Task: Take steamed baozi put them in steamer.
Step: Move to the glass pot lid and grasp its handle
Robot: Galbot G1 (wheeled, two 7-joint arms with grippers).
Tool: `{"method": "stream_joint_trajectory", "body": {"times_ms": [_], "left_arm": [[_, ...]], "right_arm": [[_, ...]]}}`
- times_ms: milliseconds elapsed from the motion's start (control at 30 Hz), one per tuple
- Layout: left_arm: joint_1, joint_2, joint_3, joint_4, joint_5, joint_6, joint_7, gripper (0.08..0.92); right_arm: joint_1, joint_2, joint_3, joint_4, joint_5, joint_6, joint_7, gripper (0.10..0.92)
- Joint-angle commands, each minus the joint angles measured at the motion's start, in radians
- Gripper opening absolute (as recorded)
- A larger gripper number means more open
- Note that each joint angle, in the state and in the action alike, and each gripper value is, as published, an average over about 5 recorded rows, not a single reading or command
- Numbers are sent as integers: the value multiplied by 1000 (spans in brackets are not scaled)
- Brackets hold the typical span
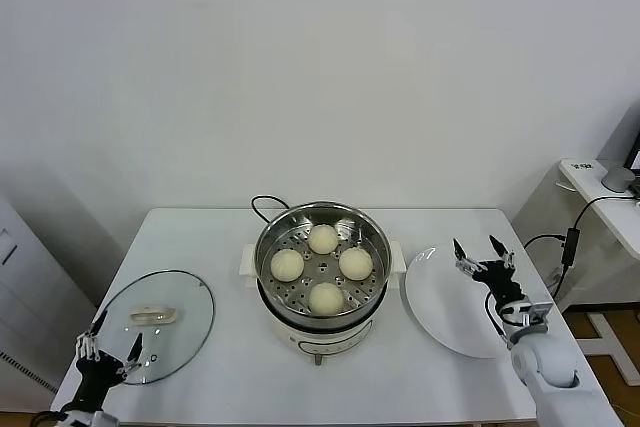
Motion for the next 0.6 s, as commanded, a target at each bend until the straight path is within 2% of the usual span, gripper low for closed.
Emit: {"method": "stream_joint_trajectory", "body": {"times_ms": [33, 300, 600], "left_arm": [[-99, -45, -38, 201, 626, -250, -101, 823], [-199, -62, -44, 279, 781, -289, -174, 823], [-298, -58, -31, 340, 826, -272, -181, 823]], "right_arm": [[-77, 81, 98, -11, -69, 15, -2, 823], [-74, 94, 99, -30, -74, 17, -8, 823], [-83, 102, 107, -36, -81, 26, -21, 823]]}}
